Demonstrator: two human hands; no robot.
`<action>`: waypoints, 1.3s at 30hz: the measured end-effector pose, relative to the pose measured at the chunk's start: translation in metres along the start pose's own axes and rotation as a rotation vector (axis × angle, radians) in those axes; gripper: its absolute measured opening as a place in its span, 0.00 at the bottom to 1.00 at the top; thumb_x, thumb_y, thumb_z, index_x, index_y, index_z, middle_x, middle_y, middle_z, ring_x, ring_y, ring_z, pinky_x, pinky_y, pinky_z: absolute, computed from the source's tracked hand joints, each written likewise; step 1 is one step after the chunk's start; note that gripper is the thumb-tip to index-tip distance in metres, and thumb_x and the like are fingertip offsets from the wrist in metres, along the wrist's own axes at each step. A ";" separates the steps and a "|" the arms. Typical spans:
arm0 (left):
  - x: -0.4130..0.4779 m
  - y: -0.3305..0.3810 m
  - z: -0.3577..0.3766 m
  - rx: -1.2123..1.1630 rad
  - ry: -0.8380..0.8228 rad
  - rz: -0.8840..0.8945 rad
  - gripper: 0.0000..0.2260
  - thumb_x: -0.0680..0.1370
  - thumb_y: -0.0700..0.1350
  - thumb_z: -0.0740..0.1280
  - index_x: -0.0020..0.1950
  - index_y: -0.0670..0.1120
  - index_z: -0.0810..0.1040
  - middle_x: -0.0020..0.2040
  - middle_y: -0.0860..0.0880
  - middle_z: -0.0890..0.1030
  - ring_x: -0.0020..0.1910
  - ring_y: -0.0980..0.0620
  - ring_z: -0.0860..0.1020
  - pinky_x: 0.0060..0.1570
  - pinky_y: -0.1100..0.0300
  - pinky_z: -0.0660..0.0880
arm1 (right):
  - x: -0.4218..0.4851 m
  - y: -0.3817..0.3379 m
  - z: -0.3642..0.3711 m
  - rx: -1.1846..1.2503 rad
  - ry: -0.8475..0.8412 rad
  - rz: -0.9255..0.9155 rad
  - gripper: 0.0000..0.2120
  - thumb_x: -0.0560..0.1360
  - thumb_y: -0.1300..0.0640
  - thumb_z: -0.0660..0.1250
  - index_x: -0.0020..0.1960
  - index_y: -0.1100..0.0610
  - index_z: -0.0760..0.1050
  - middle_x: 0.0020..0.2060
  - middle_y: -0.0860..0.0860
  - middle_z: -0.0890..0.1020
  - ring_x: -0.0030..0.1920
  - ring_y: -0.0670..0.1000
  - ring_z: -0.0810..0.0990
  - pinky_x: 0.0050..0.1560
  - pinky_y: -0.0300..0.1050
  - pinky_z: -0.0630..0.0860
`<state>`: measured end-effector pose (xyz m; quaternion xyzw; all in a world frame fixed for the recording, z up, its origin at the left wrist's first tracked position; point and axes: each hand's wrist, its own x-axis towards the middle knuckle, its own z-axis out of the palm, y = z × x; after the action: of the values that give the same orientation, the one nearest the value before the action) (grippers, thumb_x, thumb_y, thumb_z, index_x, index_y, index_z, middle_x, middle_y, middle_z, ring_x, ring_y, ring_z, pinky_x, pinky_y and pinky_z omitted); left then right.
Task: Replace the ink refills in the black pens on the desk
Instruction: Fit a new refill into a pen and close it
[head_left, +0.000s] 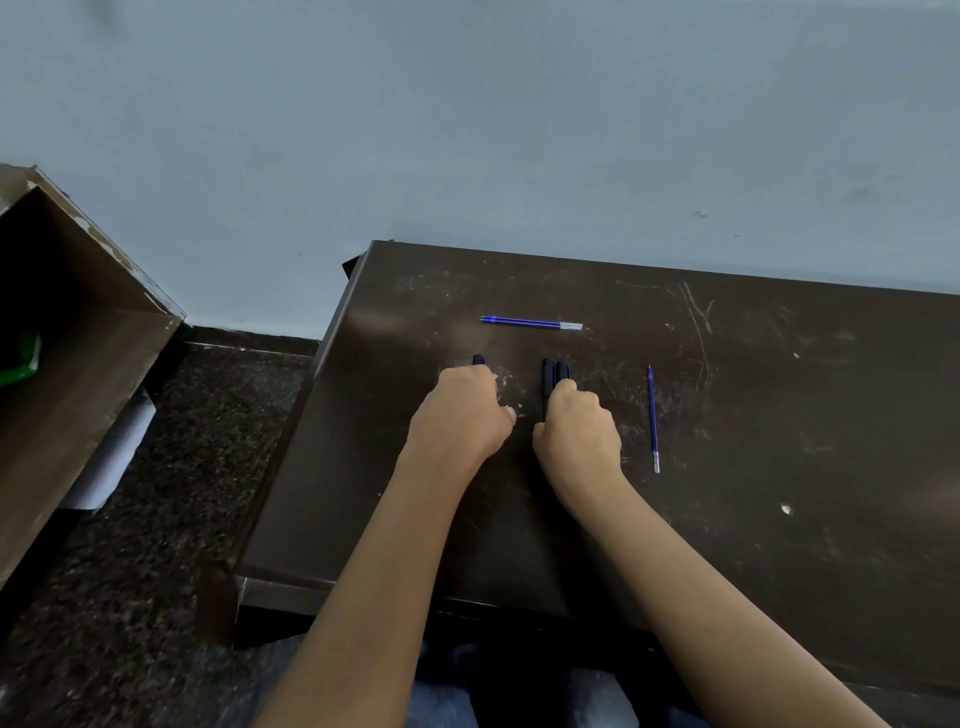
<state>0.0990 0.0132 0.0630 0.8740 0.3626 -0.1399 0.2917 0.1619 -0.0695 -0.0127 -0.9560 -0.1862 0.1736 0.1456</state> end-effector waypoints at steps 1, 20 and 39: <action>0.000 0.000 0.000 0.000 0.001 -0.002 0.19 0.78 0.47 0.65 0.68 0.44 0.71 0.62 0.45 0.76 0.56 0.49 0.78 0.55 0.57 0.74 | 0.000 0.000 0.000 -0.001 0.001 -0.001 0.14 0.75 0.62 0.66 0.59 0.62 0.68 0.52 0.59 0.79 0.52 0.61 0.81 0.49 0.54 0.80; -0.004 -0.008 -0.014 -0.115 0.210 -0.068 0.13 0.79 0.39 0.60 0.62 0.43 0.75 0.58 0.43 0.77 0.51 0.47 0.77 0.50 0.55 0.74 | -0.018 -0.017 0.025 0.003 -0.202 -0.438 0.13 0.78 0.53 0.62 0.60 0.58 0.69 0.56 0.58 0.70 0.55 0.58 0.75 0.55 0.54 0.77; 0.006 0.000 -0.017 -0.201 0.132 -0.104 0.14 0.82 0.44 0.57 0.62 0.39 0.75 0.54 0.42 0.76 0.48 0.49 0.74 0.46 0.61 0.67 | -0.023 -0.026 -0.029 1.036 -0.456 -0.058 0.12 0.70 0.68 0.71 0.52 0.60 0.74 0.49 0.59 0.81 0.45 0.54 0.84 0.41 0.45 0.83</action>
<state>0.1035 0.0270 0.0735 0.8278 0.4378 -0.0600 0.3456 0.1452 -0.0620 0.0283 -0.6925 -0.1297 0.4405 0.5564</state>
